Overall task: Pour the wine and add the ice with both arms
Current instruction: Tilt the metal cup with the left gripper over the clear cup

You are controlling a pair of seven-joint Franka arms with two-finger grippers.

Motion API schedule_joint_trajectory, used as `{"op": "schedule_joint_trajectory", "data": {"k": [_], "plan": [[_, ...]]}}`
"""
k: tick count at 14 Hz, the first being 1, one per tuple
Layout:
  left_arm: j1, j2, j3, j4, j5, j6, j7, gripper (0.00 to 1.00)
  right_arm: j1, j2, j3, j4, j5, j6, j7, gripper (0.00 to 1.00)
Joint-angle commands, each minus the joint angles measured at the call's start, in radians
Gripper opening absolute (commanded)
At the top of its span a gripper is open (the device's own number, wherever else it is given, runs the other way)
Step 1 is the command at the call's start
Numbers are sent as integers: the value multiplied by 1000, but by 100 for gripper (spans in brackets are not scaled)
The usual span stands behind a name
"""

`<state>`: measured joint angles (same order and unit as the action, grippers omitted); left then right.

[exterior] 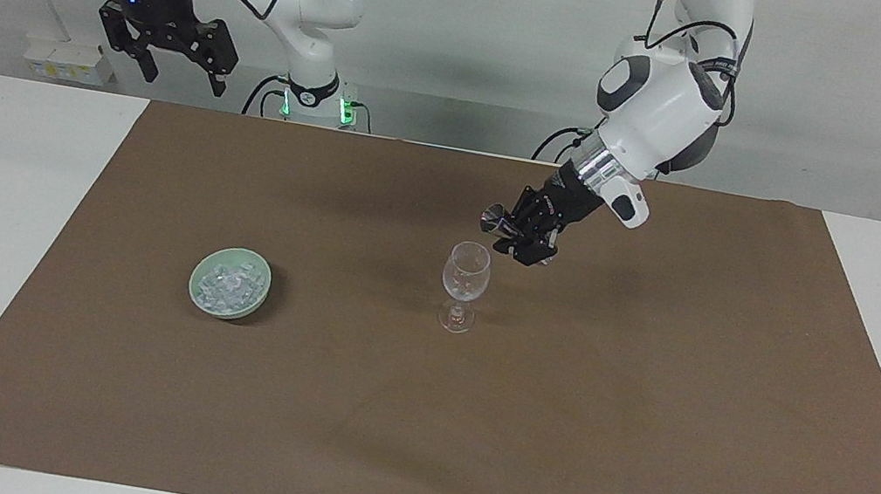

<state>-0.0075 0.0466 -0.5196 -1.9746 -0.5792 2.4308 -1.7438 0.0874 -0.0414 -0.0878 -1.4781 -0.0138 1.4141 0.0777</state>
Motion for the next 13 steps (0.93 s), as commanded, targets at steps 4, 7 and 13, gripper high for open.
{"op": "schedule_joint_trajectory", "data": {"k": [4,7,13], "plan": [[6,10,1,25,94,-56,-25,0,-3,2,0,10,2,-14,16,100],[4,10,1,26,146,-64,-51,0,-3,2,0,10,2,-14,16,100],[-5,10,-2,36,257,-84,-114,0,-3,2,0,10,2,-14,16,100]]}}
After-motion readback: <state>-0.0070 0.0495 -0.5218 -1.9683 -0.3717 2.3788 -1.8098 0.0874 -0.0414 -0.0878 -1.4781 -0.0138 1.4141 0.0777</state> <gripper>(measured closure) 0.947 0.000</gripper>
